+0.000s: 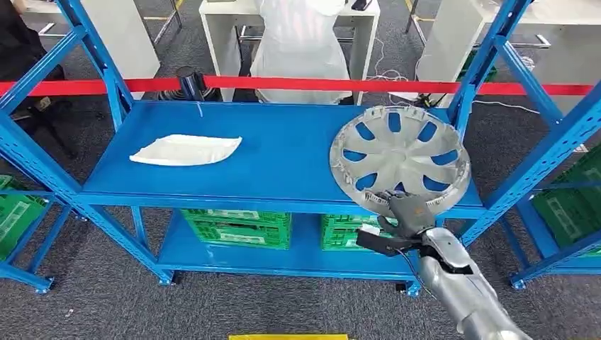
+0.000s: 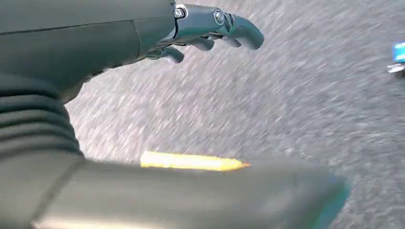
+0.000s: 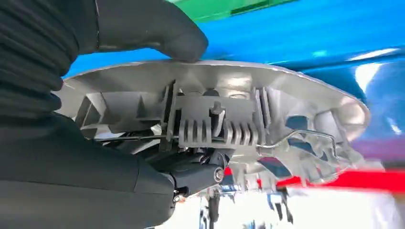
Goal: Take the parts from the cabinet and place them on the table.
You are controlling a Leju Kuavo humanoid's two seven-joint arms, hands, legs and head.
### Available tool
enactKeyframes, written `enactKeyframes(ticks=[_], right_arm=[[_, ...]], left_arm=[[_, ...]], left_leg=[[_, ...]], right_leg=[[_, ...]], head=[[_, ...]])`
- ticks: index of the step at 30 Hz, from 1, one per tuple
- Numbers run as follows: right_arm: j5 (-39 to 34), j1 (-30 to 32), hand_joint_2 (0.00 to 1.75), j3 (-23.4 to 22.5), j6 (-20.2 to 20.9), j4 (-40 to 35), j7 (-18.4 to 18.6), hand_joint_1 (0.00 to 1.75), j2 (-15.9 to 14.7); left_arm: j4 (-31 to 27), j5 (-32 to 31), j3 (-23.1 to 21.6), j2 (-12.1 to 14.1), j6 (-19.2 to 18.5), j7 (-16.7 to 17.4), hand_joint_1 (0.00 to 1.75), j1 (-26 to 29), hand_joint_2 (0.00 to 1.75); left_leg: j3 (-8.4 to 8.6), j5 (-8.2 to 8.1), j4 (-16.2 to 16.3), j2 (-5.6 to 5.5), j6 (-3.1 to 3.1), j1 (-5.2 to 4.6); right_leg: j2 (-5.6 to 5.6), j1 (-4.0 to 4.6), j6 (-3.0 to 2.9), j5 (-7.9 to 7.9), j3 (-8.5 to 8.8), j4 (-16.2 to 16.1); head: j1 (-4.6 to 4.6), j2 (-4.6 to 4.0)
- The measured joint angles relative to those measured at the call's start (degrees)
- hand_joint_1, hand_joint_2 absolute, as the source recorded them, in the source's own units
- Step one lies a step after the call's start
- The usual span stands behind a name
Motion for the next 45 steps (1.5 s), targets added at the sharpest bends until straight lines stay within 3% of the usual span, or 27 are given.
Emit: enactKeyframes(ticks=[1,3,8,20,34,45], right_arm=[[-0.42,1.81,1.75,-0.51,0.35,-2.9,-0.18,1.75,0.07],[-2.14,4.75,1.75,-1.77,0.7,-8.91,-0.98,1.75,0.17],[-2.87,8.11,1.75,-5.18,0.55,-18.22,-1.71,1.75,0.39],[-3.04,13.29,1.75,-11.52,0.44,-27.08,-3.56,1.75,0.9],[-3.57,15.93,1.75,-11.22,1.53,-34.27,-7.94,1.75,2.08],[-4.49,13.84,1.75,-9.62,4.73,-35.47,-8.85,1.75,2.19]], left_arm=[[0.02,-0.55,-0.44,-0.02,0.61,-0.21,0.0,-0.14,0.0],[0.02,-1.64,-1.22,-0.18,2.54,-1.16,0.0,-0.31,0.0],[0.04,-1.8,-2.58,-0.5,2.58,-1.11,0.0,-0.35,0.0],[0.04,-3.11,-3.92,-0.83,3.89,-0.33,0.0,-0.35,0.0],[0.06,-1.73,-3.92,-0.81,4.66,0.79,0.0,-0.35,0.0],[0.09,-0.55,-3.83,-0.83,3.46,1.68,0.0,-0.26,0.0]], left_leg=[[-0.04,0.0,0.0,0.01,0.0,-0.01],[-0.13,0.0,-0.01,0.03,0.0,0.0],[-0.21,0.0,-0.02,0.0,0.0,0.0],[-0.21,-0.04,-0.02,0.05,0.06,-0.01],[-0.24,-0.05,-0.05,0.03,0.05,0.0],[-0.25,-0.04,-0.05,0.03,0.05,-0.01]], right_leg=[[0.03,0.0,0.0,0.0,-0.06,0.0],[0.01,0.0,0.0,0.0,-0.17,0.0],[0.0,0.0,-0.01,-0.02,-0.25,0.0],[0.02,-0.01,0.02,-0.04,-0.25,-0.01],[0.01,0.0,0.01,-0.08,-0.25,0.0],[0.02,-0.01,0.02,-0.07,-0.23,0.0]], head=[[-0.02,0.0],[-0.02,0.0],[0.0,0.0],[-0.02,0.0],[-0.02,-0.02],[-0.02,-0.02]])
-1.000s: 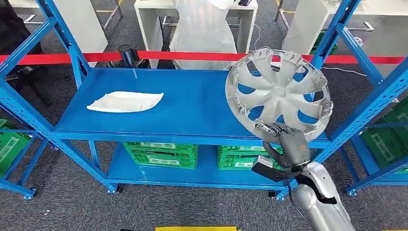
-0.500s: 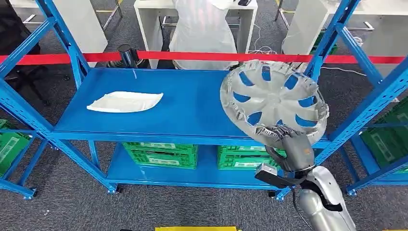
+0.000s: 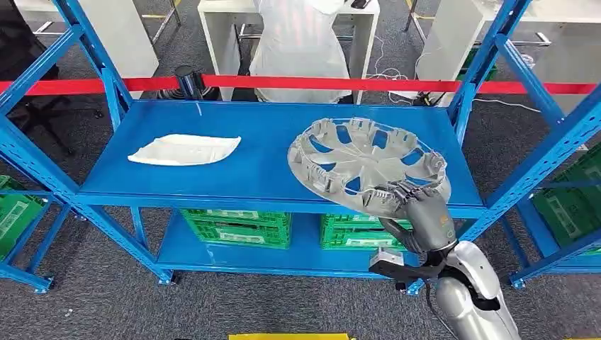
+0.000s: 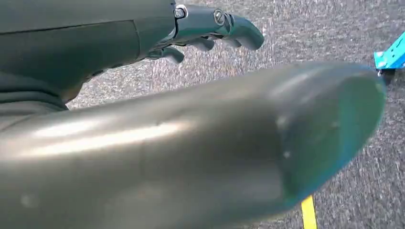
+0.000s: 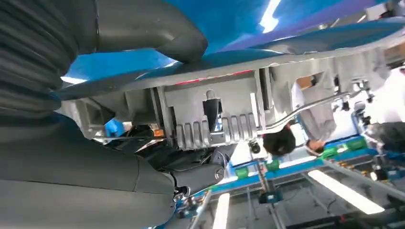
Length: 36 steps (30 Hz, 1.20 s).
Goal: Take the parts from the cabinet and place them on the table.
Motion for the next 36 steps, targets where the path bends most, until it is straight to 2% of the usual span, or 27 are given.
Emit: enactKeyframes(ticks=[7,12,25,28,32,36], right_arm=[[-0.59,-5.11,1.75,0.96,0.7,1.88,-0.42,1.75,-0.15],[-2.64,-6.64,1.75,2.12,0.68,2.34,-2.29,1.75,-0.17],[-5.88,-3.23,1.75,5.37,1.42,-3.65,-3.93,1.75,-0.26],[-7.28,-3.0,1.75,6.49,3.19,-4.72,-5.01,1.75,-0.31],[-14.26,-3.01,1.75,9.54,8.47,-6.47,-8.59,1.75,-1.13],[-16.52,-3.16,1.75,11.45,9.79,-8.18,-9.49,1.75,-1.99]], left_arm=[[0.02,1.42,0.83,-0.59,-0.41,-0.83,0.0,0.72,0.0],[0.11,1.88,1.2,-0.79,-0.37,-0.76,0.0,1.0,0.0],[0.15,1.42,1.53,-0.72,-1.09,-1.09,0.0,1.06,0.0],[0.15,1.31,1.53,-0.7,-1.09,-0.92,0.0,1.06,0.0],[0.15,1.31,1.53,-0.72,-1.59,-0.55,0.0,0.98,0.0],[0.15,1.31,1.53,-0.7,-1.77,-0.35,0.0,0.97,0.0]], left_leg=[[0.02,0.0,0.0,-0.01,0.0,0.0],[0.01,0.0,0.0,-0.03,0.0,0.0],[0.01,-0.02,-0.01,-0.04,-0.03,0.01],[0.02,-0.02,-0.01,0.04,-0.03,0.01],[0.03,-0.02,-0.01,0.04,-0.03,0.01],[0.03,-0.02,-0.01,-0.01,-0.03,0.01]], right_leg=[[0.01,0.0,0.0,0.0,0.0,0.0],[0.0,0.01,-0.01,-0.01,-0.02,0.0],[-0.02,0.0,-0.01,-0.02,-0.02,0.0],[0.03,0.0,-0.01,-0.02,-0.02,0.0],[0.06,0.0,-0.01,-0.02,-0.03,0.0],[0.04,0.01,-0.02,-0.02,-0.01,0.0]], head=[[0.0,0.0],[0.0,0.02],[0.0,0.02],[0.0,0.02],[0.0,0.0],[0.0,0.02]])
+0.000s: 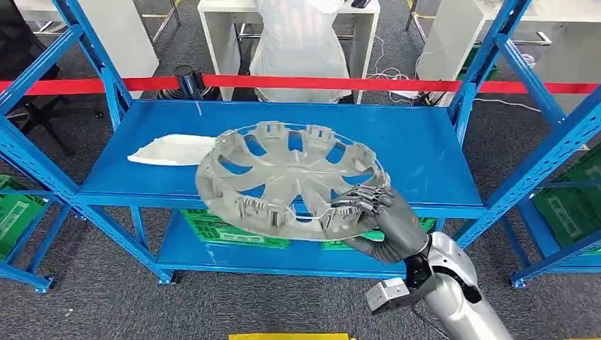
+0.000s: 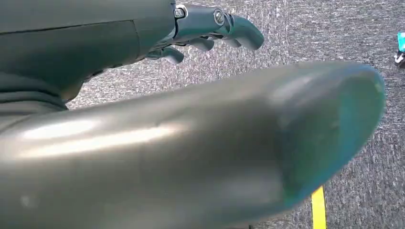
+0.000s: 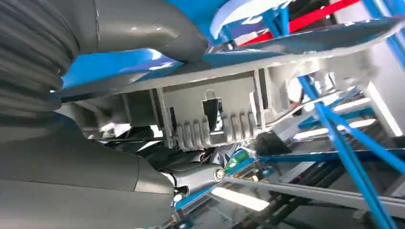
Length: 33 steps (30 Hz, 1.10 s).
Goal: Take the parts from the cabinet and place them on the table.
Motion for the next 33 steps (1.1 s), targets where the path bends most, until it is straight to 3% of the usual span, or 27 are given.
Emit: enactKeyframes(ticks=[23,29,30,31,33], right_arm=[[0.68,-2.98,1.75,6.1,1.64,-3.5,-0.81,1.75,-0.55],[2.06,-1.7,1.75,6.56,-0.02,-3.93,-0.66,1.75,-0.83],[2.25,-1.35,1.75,6.58,-0.2,-4.22,-0.66,1.75,-1.04],[2.34,-1.07,1.75,6.58,-0.37,-4.35,-0.68,1.75,-1.2],[2.45,-0.89,1.75,6.62,-0.48,-4.39,-0.68,1.75,-1.29]], left_arm=[[0.0,0.46,0.96,0.04,-1.51,-0.83,0.0,0.04,0.0],[0.0,0.0,0.96,0.28,-1.9,-1.07,0.0,-0.03,0.0],[0.0,-0.02,0.96,0.22,-1.9,-1.07,0.0,-0.05,0.0],[0.0,-0.04,0.96,0.24,-1.9,-1.09,0.0,-0.1,0.0],[0.0,-0.07,0.96,0.22,-1.9,-1.11,0.0,-0.17,0.0]], left_leg=[[0.02,0.0,0.0,0.03,0.0,0.0],[0.08,0.09,-0.04,0.09,0.87,-0.23],[0.49,0.63,-0.98,0.32,1.19,0.35],[0.67,0.81,-1.36,0.43,1.33,0.27],[0.44,0.92,-1.39,0.68,1.45,0.3]], right_leg=[[0.01,-0.01,0.0,0.0,0.01,0.0],[0.06,-0.45,0.78,0.3,0.17,-0.33],[0.08,-0.43,0.86,-0.35,0.12,0.12],[-0.06,-0.32,1.05,-1.35,-0.36,1.41],[-0.09,-0.47,1.31,-5.62,-4.0,8.77]], head=[[0.0,-0.02],[0.0,-0.02],[-0.04,0.0],[0.15,0.0],[0.28,-0.02]])
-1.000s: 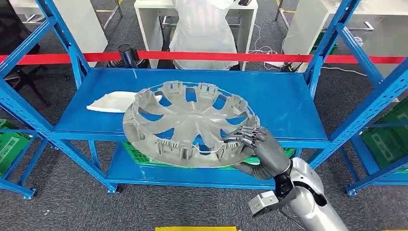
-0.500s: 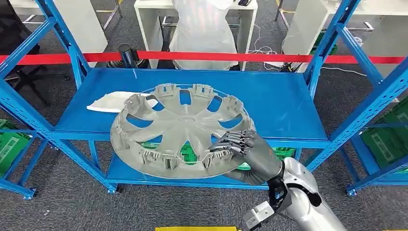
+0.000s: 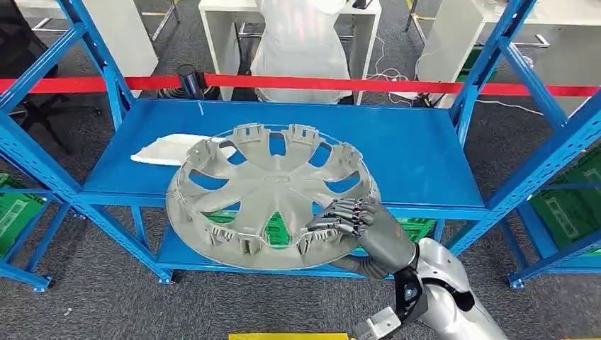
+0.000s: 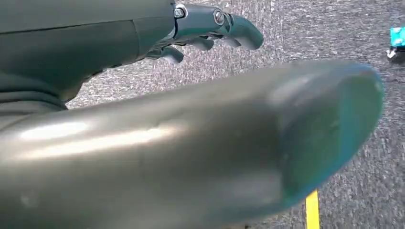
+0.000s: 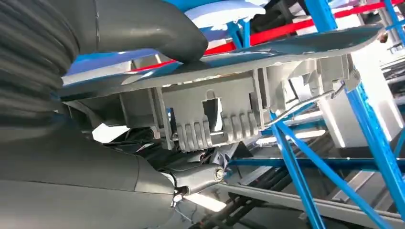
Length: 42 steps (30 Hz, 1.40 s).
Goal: Take the parts from the cabinet and place them on the table.
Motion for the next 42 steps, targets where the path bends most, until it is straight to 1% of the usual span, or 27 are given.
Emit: enactKeyframes(ticks=[2,3,4,6,7,8,12,14,16,17,18,19,21,22,23,26,27,28,29,31,32,33,35,37,38,39,42], right_arm=[[-0.02,0.36,1.75,0.07,-0.07,0.0,-0.02,1.75,-0.13],[-0.02,0.56,1.75,0.09,-0.07,0.0,0.0,1.75,-0.24],[0.0,0.78,1.75,0.09,-0.07,0.0,0.0,1.75,-0.28],[-0.02,0.74,1.75,0.09,-0.07,-0.02,0.04,1.75,-0.44],[0.0,0.57,1.75,0.09,-0.04,-0.04,0.13,1.75,-0.46],[0.02,0.5,1.75,0.09,0.13,-0.04,0.28,1.75,-0.48],[0.02,-0.03,1.75,0.09,0.37,-0.2,0.87,1.75,-0.5],[0.04,0.03,1.75,0.09,0.37,-0.22,0.9,1.75,-0.55],[0.04,0.32,1.75,0.09,0.37,-0.22,0.92,1.75,-0.63],[0.04,0.47,1.75,0.09,0.37,-0.22,0.9,1.75,-0.68],[0.04,0.67,1.75,0.11,0.37,-0.22,0.92,1.75,-0.7],[0.04,0.79,1.75,0.11,0.37,-0.22,0.9,1.75,-0.7],[0.02,0.75,1.75,0.11,0.37,-0.2,0.9,1.75,-0.72],[0.0,0.7,1.75,0.11,0.37,-0.2,0.9,1.75,-0.72],[-0.02,0.69,1.75,0.09,0.31,-0.22,0.9,1.75,-0.72],[-0.04,0.4,1.75,0.22,0.31,-0.17,0.87,1.75,-0.72],[-0.04,0.29,1.75,0.22,0.31,-0.15,0.87,1.75,-0.74],[-0.07,0.12,1.75,0.22,0.31,-0.04,0.87,1.75,-0.72],[-0.07,-0.12,1.75,0.24,0.31,0.07,0.87,1.75,-0.72],[-0.07,-0.53,1.75,0.41,0.33,0.22,0.88,1.75,-0.68],[-0.04,-0.77,1.75,0.53,0.42,0.35,0.92,1.75,-0.68],[-0.04,-1.07,1.75,0.68,0.55,0.55,1.05,1.75,-0.68],[-0.07,-1.43,1.75,0.79,0.81,0.81,1.27,1.75,-0.68],[-0.09,-2.13,1.75,0.98,0.96,0.81,1.38,1.75,-0.68],[-0.11,-2.65,1.75,1.03,0.98,0.81,1.4,1.75,-0.68],[-0.24,-2.74,1.75,1.03,0.96,0.81,1.38,1.75,-0.68],[-0.48,-2.83,1.75,1.07,0.94,0.81,1.18,1.75,-0.68]], left_arm=[[0.02,0.0,0.0,0.04,0.0,0.0,0.0,0.03,0.0],[0.04,0.0,0.0,0.07,0.0,0.02,0.0,0.02,0.0],[0.04,0.0,0.0,0.07,0.0,0.02,0.0,0.0,0.0],[0.02,0.0,0.0,0.02,0.0,0.02,0.0,-0.01,0.0],[0.02,0.0,0.0,0.02,0.0,0.02,0.0,-0.03,0.0],[0.02,0.0,0.0,0.07,0.0,0.07,0.0,-0.1,0.0],[0.07,0.0,0.0,0.15,0.0,0.07,0.0,0.04,0.0],[0.09,0.11,0.02,0.11,0.0,0.05,0.0,0.13,0.0],[0.09,0.15,0.02,0.09,-0.02,0.07,0.0,0.13,0.0],[0.09,0.15,0.02,0.09,-0.02,0.07,0.0,0.14,0.0],[0.09,0.15,0.02,0.09,-0.04,0.07,0.0,0.19,0.0],[0.09,0.15,0.02,0.09,-0.09,0.07,0.0,0.21,0.0],[0.09,0.15,0.04,0.11,-0.09,0.09,0.0,0.18,0.0],[0.09,0.17,0.04,0.13,-0.09,0.07,0.0,0.11,0.0],[0.07,0.17,0.04,0.13,-0.09,0.07,0.0,0.04,0.0],[0.09,0.37,0.07,0.11,-0.07,0.02,0.0,0.11,0.0],[0.09,0.5,0.09,0.11,-0.07,-0.04,0.0,0.19,0.0],[0.09,0.61,0.2,0.11,-0.04,-0.16,0.0,0.15,0.0],[0.09,0.68,0.31,0.11,0.02,-0.24,0.0,0.11,0.0],[0.09,0.68,0.35,0.07,0.02,-0.33,0.0,0.11,0.0],[0.09,0.68,0.35,0.09,0.02,-0.33,0.0,0.17,0.0],[0.11,0.68,0.37,0.11,0.02,-0.28,0.0,0.21,0.0],[0.09,0.66,0.39,0.11,0.02,-0.22,0.0,0.16,0.0],[0.09,0.66,0.39,0.09,0.02,-0.13,0.0,0.11,0.0],[0.04,0.66,0.42,-0.02,0.02,-0.13,0.0,0.1,0.0],[0.07,0.66,0.44,0.02,0.04,-0.13,0.0,0.06,0.0],[0.09,0.72,0.46,-0.09,0.33,-0.13,0.0,0.2,0.0]], left_leg=[[-0.21,0.0,0.24,0.24,-0.01,0.01],[-0.34,-0.01,0.42,0.25,-0.03,0.08],[-0.47,-0.04,0.68,0.24,-0.12,0.19],[-0.87,-0.23,1.45,0.09,-0.6,0.48],[-1.19,-0.3,1.87,0.02,-1.02,0.53],[-1.68,-0.19,2.02,-0.23,-1.54,0.4],[-2.32,0.81,1.92,-0.69,-3.15,0.29],[-3.72,-2.98,5.12,0.7,-3.79,0.42],[-6.6,-8.83,14.01,1.29,-4.48,0.8],[-7.52,-10.27,17.47,1.36,-4.67,0.83],[-7.33,-10.19,18.69,1.41,-4.75,0.88],[-5.77,-8.91,17.18,1.44,-4.77,0.96],[0.19,-5.15,8.32,1.6,-4.6,1.02],[4.07,-4.52,2.36,1.75,-4.5,1.05],[5.23,-5.38,0.57,1.65,-3.95,0.63],[3.87,-4.36,0.85,1.47,-2.85,0.34],[3.6,-3.79,0.46,1.51,-2.09,0.38],[3.22,-3.06,0.24,1.73,-1.38,0.65],[2.54,-2.5,0.24,1.69,-0.91,0.65],[1.17,-1.28,0.35,1.71,-0.51,0.46],[0.3,-0.66,0.41,1.69,-0.41,0.31],[-0.66,-0.04,0.57,1.67,-0.36,0.15],[-2.31,0.94,0.99,1.6,-0.35,-0.08],[-3.47,1.78,1.38,1.49,-0.51,-0.24],[-3.95,2.19,1.53,1.51,-0.73,-0.28],[-4.04,2.74,1.44,1.52,-1.11,-0.27],[-4.21,4.22,0.89,1.52,-2.14,-0.09]], right_leg=[[-0.01,-0.12,0.28,-2.14,-3.34,6.84],[-0.03,-0.25,0.37,-1.32,-3.7,7.35],[-0.04,-0.46,0.49,0.94,-2.71,5.13],[-0.05,-0.85,0.77,5.91,1.75,-4.09],[0.1,-0.92,0.8,5.28,3.35,-7.57],[0.6,-0.43,0.1,6.23,3.33,-6.83],[0.18,-0.7,-1.91,6.92,2.1,-7.57],[-0.16,-0.81,-2.8,7.66,1.4,-7.63],[-0.51,-0.72,-2.84,8.48,0.3,-7.61],[-0.73,-0.71,-2.81,8.83,-0.21,-7.58],[-0.97,-0.72,-2.76,9.23,-0.71,-7.57],[-1.11,-0.73,-2.61,9.61,-1.18,-7.56],[-1.22,-0.81,-2.18,10.32,-1.95,-7.51],[-1.26,-0.82,-1.84,10.69,-2.16,-7.46],[-1.28,-0.66,-1.41,11.13,-2.42,-7.49],[-1.33,-0.74,-0.3,12.39,-2.26,-8.06],[-1.3,-0.78,0.22,12.83,-2.32,-8.25],[-1.08,-1.01,0.42,11.48,-2.74,-7.5],[-0.97,-0.91,0.53,8.55,-3.58,-5.32],[-0.86,-0.84,0.83,2.41,-6.15,2.86],[-0.86,-0.76,0.83,0.53,-7.21,6.99],[-0.85,-0.66,0.7,0.24,-7.45,9.67],[-0.84,-0.32,0.12,3.45,-3.65,6.19],[-0.69,0.33,-1.06,6.0,3.48,-3.7],[-0.65,0.76,-1.97,3.93,5.96,-8.1],[-0.72,0.84,-1.47,4.45,6.16,-8.74],[-0.69,1.1,-2.32,5.68,5.54,-9.45]], head=[[-0.02,0.02],[0.0,0.02],[0.0,0.02],[0.0,0.02],[0.02,0.02],[0.04,0.02],[0.07,0.0],[-0.28,0.02],[-0.5,0.02],[-0.5,0.02],[-0.52,0.02],[-0.52,0.02],[-0.52,0.02],[-0.55,0.02],[-0.57,0.0],[-0.48,0.0],[-0.52,0.02],[-0.48,0.02],[-0.41,0.0],[-0.35,0.02],[-0.31,0.02],[-0.33,0.0],[-0.31,0.02],[-0.31,0.02],[-0.35,0.02],[-0.46,0.02],[-0.17,0.02]])
